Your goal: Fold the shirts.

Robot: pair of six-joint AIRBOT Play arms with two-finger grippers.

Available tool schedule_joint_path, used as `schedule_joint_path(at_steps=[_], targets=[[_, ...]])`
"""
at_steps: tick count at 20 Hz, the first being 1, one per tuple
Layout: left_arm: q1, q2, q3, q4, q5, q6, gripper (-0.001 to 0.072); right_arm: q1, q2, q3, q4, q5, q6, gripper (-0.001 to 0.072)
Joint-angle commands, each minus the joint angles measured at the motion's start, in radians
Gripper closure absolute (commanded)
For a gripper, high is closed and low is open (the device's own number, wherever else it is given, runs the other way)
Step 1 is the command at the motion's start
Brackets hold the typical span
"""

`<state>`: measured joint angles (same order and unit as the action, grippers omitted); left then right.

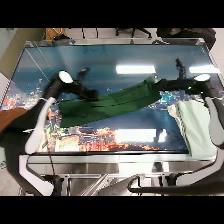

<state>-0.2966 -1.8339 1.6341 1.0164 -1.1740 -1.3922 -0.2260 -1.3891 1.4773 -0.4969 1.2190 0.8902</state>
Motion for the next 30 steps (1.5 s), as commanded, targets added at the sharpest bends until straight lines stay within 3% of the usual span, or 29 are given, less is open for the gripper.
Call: schedule_joint_path(at_steps=[1, 6, 9, 12, 16, 19, 25, 28, 30], targets=[[-0.172, -0.143, 0.093, 0.000, 0.066, -0.003, 0.0692, -0.014, 0.170, 0.001, 0.003, 0.085, 0.096, 0.0695], [-0.335, -0.370, 0.399, 0.000, 0.055, -0.066, 0.0691, -0.018, 0.328, 0.001, 0.003, 0.157, 0.205, 0.0695], [-0.359, -0.414, 0.440, -0.062, 0.065, -0.082, 0.0691, -0.018, 0.348, 0.001, -0.003, 0.180, 0.225, 0.0696], [-0.320, -0.360, 0.389, -0.181, 0.043, -0.080, 0.0691, -0.018, 0.332, 0.001, -0.015, 0.195, 0.240, 0.0695], [-0.172, -0.199, 0.436, -0.330, -0.185, -0.016, 0.0691, -0.013, 0.320, 0.001, -0.011, 0.195, 0.240, 0.0695], [-0.019, -0.001, 0.433, -0.390, -0.267, -0.003, 0.0692, 0.035, 0.306, 0.000, 0.018, 0.169, 0.240, 0.0695], [0.222, 0.299, 0.409, -0.390, -0.263, -0.003, 0.0691, 0.402, 0.224, 0.000, 0.043, -0.103, 0.239, 0.0695], [0.282, 0.420, 0.298, -0.389, -0.215, 0.033, 0.0691, 0.668, 0.114, 0.000, 0.050, -0.343, 0.219, 0.0695], [0.297, 0.474, 0.224, -0.389, -0.211, 0.076, 0.0692, 0.834, -0.003, 0.000, 0.049, -0.548, 0.135, 0.0693]])
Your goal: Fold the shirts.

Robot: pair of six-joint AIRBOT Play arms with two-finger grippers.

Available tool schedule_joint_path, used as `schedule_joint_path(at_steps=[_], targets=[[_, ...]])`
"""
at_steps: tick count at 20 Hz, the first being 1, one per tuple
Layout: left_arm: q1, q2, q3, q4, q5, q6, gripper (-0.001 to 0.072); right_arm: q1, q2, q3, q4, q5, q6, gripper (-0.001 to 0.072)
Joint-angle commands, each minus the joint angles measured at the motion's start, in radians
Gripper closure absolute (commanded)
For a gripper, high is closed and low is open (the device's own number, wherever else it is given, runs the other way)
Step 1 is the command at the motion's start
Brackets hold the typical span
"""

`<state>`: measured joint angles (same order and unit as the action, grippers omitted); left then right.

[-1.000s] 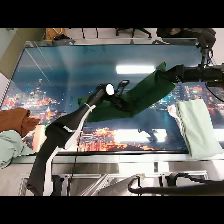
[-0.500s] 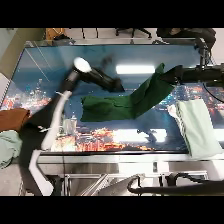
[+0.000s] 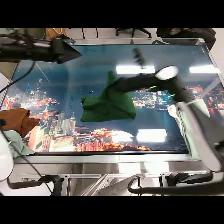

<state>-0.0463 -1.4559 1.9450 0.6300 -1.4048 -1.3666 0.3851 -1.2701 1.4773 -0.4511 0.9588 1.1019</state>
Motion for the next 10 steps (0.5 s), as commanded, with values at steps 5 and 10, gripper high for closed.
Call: schedule_joint_path(at_steps=[5, 10], targets=[[0.051, 0.146, -0.259, -0.003, 0.013, 0.106, 0.0692, 0.377, -0.343, 0.000, 0.045, -0.602, -0.175, 0.0285], [0.051, 0.146, -0.299, -0.004, 0.021, 0.129, 0.0692, 0.175, -0.166, 0.000, -0.039, -0.301, -0.174, 0.0289]])
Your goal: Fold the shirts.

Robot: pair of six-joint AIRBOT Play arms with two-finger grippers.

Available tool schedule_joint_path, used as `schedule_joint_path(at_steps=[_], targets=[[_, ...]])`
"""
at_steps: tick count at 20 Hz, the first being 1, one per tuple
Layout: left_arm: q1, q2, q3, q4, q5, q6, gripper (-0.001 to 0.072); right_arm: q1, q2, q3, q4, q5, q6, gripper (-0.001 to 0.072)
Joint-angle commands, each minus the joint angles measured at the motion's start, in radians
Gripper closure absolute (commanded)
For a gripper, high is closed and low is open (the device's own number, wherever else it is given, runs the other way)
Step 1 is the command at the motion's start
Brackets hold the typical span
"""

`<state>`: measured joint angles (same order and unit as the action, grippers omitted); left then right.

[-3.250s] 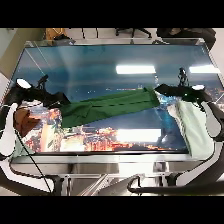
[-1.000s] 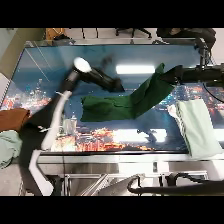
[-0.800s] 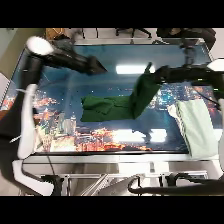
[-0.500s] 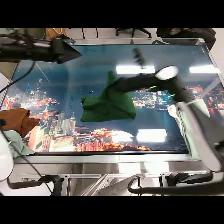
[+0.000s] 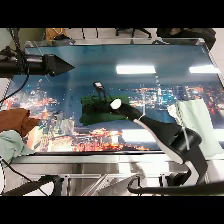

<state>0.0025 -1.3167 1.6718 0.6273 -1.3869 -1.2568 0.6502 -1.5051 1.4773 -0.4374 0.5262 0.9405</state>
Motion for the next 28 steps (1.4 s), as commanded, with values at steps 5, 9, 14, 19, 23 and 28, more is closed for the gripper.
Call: schedule_joint_path(at_steps=[5, 9, 14, 19, 23, 28], targets=[[0.002, 0.006, -0.026, 0.000, -0.010, 0.019, 0.0692, -0.459, 0.189, 0.000, -0.249, 0.491, 0.158, 0.0225], [0.002, 0.006, -0.026, -0.001, -0.019, 0.018, 0.0691, -0.624, 0.137, 0.000, -0.264, 0.654, 0.159, 0.0047], [0.002, 0.006, -0.026, -0.001, -0.027, 0.018, 0.0692, -0.617, -0.010, 0.000, -0.266, 0.679, 0.159, 0.0047], [0.002, 0.006, -0.026, -0.001, -0.027, 0.018, 0.0691, -0.547, -0.109, 0.000, -0.236, 0.675, 0.129, 0.0047], [0.002, 0.006, -0.026, -0.001, -0.027, 0.019, 0.0691, -0.530, -0.133, 0.000, -0.113, 0.679, 0.090, 0.0130], [0.002, 0.006, -0.026, 0.000, -0.027, 0.018, 0.0692, -0.544, -0.122, 0.058, 0.020, 0.743, 0.015, 0.0694]])
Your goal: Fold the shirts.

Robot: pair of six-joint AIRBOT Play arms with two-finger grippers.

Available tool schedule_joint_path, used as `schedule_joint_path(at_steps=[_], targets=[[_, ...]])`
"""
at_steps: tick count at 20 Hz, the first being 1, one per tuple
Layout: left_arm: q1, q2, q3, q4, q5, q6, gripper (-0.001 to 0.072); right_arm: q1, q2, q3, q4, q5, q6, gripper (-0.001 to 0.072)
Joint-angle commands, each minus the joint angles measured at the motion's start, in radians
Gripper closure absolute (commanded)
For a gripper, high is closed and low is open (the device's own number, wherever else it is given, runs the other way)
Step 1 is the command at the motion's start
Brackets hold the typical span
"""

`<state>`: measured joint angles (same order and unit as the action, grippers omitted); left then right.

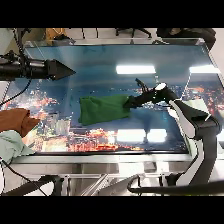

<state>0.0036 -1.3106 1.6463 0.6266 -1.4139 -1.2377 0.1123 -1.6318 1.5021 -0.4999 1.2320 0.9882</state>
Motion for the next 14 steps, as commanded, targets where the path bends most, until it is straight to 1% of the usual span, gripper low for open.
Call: schedule_joint_path(at_steps=[1, 5, 11, 14], targets=[[0.001, 0.000, 0.000, 0.001, 0.000, -0.001, 0.0691, -0.017, 0.023, 0.053, 0.083, 0.037, -0.014, 0.0694], [0.001, 0.000, 0.000, 0.001, 0.000, -0.001, 0.0691, -0.134, 0.134, 0.125, 0.105, 0.032, 0.048, 0.0695], [0.001, 0.000, 0.000, 0.002, 0.000, -0.001, 0.0692, -0.431, 0.360, 0.142, 0.099, 0.033, 0.226, 0.0695], [0.001, 0.000, 0.000, 0.002, -0.001, -0.001, 0.0691, -0.608, 0.460, 0.142, 0.052, 0.050, 0.325, 0.0695]])
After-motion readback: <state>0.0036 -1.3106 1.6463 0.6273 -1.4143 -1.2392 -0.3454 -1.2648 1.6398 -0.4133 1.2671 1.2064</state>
